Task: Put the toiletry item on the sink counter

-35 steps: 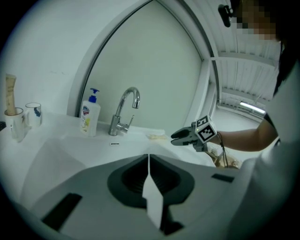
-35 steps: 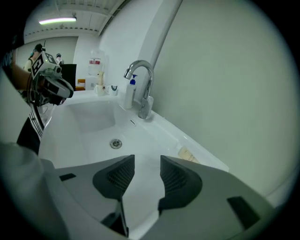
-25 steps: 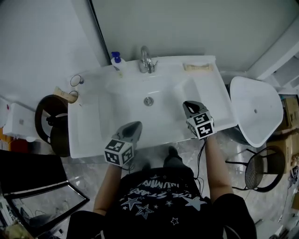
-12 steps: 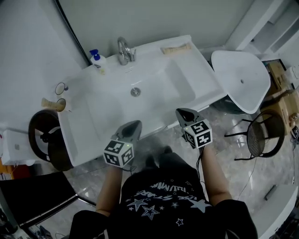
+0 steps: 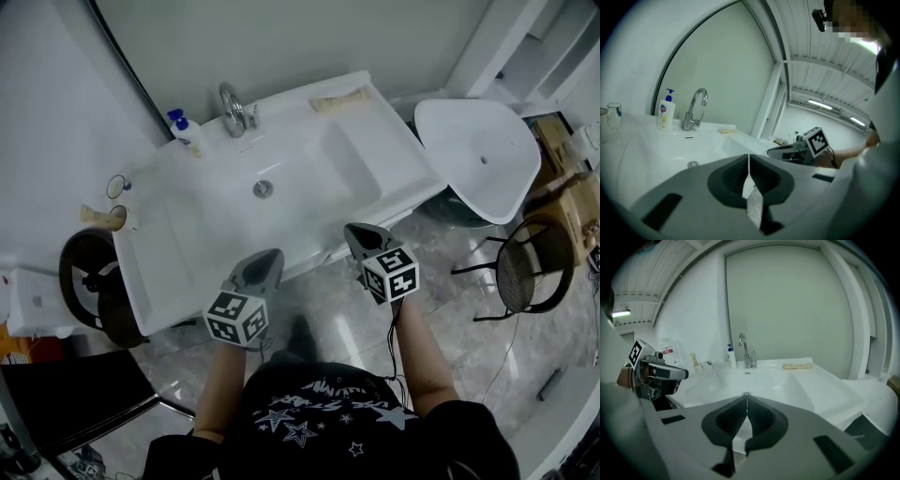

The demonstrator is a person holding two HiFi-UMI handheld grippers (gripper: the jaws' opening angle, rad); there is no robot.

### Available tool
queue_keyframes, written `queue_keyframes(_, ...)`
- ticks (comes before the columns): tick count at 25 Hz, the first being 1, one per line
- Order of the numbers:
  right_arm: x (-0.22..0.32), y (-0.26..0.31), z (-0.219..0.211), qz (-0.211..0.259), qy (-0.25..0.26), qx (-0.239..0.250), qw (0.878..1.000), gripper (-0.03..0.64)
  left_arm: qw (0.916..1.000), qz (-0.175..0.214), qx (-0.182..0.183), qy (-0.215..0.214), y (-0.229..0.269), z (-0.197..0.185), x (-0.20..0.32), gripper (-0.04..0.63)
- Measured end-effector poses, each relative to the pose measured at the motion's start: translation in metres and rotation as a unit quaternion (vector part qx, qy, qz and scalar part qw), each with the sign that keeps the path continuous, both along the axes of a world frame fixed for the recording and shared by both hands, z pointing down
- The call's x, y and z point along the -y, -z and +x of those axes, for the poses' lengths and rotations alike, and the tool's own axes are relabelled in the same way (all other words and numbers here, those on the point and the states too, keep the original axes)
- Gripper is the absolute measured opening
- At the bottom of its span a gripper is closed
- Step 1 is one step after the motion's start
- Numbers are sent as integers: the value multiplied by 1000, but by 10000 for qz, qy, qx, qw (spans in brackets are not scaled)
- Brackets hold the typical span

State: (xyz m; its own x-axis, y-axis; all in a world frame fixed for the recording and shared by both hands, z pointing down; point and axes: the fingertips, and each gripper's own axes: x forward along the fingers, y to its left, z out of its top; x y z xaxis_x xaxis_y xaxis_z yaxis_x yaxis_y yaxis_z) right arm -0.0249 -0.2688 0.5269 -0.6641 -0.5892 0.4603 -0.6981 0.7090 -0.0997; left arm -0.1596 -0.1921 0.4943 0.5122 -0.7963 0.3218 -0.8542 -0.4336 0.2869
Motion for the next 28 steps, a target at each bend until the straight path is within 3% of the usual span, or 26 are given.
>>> queue_keyframes(12, -86, 21, 43, 137, 27, 395, 9991, 15, 9998, 176, 90, 60, 23, 48, -76, 20)
queue_keyframes(28, -192, 49, 87, 526, 168, 231, 9982, 14, 9990, 437, 110, 30, 43, 103, -181, 20)
